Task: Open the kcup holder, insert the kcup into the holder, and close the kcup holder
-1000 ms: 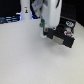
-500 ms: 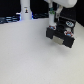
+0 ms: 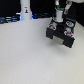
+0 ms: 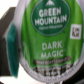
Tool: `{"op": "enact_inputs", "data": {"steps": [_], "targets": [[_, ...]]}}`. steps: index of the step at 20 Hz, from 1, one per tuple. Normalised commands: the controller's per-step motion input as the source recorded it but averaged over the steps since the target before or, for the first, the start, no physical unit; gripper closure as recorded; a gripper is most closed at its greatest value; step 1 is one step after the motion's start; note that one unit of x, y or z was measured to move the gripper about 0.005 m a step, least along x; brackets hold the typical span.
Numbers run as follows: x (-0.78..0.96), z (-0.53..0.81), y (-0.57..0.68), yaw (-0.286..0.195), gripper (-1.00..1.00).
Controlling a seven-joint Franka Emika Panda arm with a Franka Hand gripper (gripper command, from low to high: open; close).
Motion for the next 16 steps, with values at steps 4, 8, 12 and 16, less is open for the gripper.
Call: {"op": "enact_inputs", "data": {"steps": [4,8,12,16], "targets": [[0.0,-0.01,0.58,0.045,1.0],[-0.01,-0.05,0.51,0.053,1.0],[-0.02,-0.13,0.37,0.074,1.0],[-0.04,-0.18,0.22,0.067,1.0]]}}
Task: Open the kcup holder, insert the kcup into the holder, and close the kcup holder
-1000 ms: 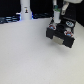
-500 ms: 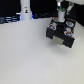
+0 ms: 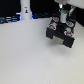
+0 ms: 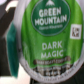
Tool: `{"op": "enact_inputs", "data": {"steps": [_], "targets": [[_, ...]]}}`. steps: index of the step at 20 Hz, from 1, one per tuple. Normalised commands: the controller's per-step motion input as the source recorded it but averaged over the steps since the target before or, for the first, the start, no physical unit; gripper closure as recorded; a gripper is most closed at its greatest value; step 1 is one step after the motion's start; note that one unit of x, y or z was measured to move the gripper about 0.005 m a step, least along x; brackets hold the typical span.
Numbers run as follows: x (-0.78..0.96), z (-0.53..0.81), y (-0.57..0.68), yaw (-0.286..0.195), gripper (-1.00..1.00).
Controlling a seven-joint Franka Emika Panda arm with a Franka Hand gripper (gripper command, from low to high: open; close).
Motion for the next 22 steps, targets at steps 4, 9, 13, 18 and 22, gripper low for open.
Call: {"op": "enact_inputs", "data": {"steps": [4,9,13,18,22], "targets": [[-0.05,-0.19,0.13,0.045,1.0],[0.0,-0.01,-0.04,0.011,1.0],[0.26,0.25,-0.24,-0.001,1.0],[0.42,0.16,-0.2,-0.016,1.0],[-0.01,-0.12,0.02,0.01,1.0]]}}
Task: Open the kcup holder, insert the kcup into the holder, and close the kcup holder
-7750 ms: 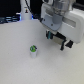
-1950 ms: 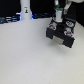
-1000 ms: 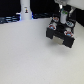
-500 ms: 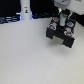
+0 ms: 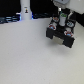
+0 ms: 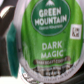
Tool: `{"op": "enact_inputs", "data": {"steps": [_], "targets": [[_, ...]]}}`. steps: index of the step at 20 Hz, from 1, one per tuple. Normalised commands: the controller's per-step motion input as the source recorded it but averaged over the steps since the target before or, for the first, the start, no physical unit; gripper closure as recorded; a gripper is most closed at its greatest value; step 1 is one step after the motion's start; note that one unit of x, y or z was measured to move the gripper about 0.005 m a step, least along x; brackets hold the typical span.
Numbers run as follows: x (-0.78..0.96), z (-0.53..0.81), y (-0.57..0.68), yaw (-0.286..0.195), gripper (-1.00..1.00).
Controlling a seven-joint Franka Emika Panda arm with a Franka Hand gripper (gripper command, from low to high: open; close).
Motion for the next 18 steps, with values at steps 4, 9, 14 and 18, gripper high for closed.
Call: {"op": "enact_inputs", "data": {"steps": [4,9,14,18], "targets": [[0.01,-0.18,0.04,0.017,1.0],[0.02,-0.13,0.07,0.017,1.0],[0.06,0.11,0.12,0.004,1.0],[0.06,-0.17,0.12,0.039,1.0]]}}
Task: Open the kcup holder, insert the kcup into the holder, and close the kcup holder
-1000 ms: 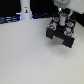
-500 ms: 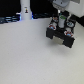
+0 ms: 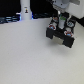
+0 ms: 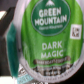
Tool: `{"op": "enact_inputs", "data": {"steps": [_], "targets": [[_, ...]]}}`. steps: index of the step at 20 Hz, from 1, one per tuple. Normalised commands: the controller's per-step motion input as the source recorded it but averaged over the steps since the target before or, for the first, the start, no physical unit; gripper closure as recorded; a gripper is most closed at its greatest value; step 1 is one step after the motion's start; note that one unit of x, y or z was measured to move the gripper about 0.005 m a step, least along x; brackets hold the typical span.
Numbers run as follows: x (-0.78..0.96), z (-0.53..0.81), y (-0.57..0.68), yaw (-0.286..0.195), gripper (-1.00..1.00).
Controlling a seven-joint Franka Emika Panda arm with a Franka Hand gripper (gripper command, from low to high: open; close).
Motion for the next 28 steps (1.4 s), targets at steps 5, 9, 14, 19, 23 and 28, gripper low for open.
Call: {"op": "enact_inputs", "data": {"steps": [5,9,14,19,23,28], "targets": [[0.06,-0.18,0.13,0.053,1.0],[0.08,-0.15,0.13,0.023,1.0],[0.1,0.0,0.16,0.042,-1.0],[0.1,0.09,0.14,0.055,-1.0],[0.15,0.27,0.1,0.073,-1.0],[0.24,0.56,-0.08,0.098,-1.0]]}}
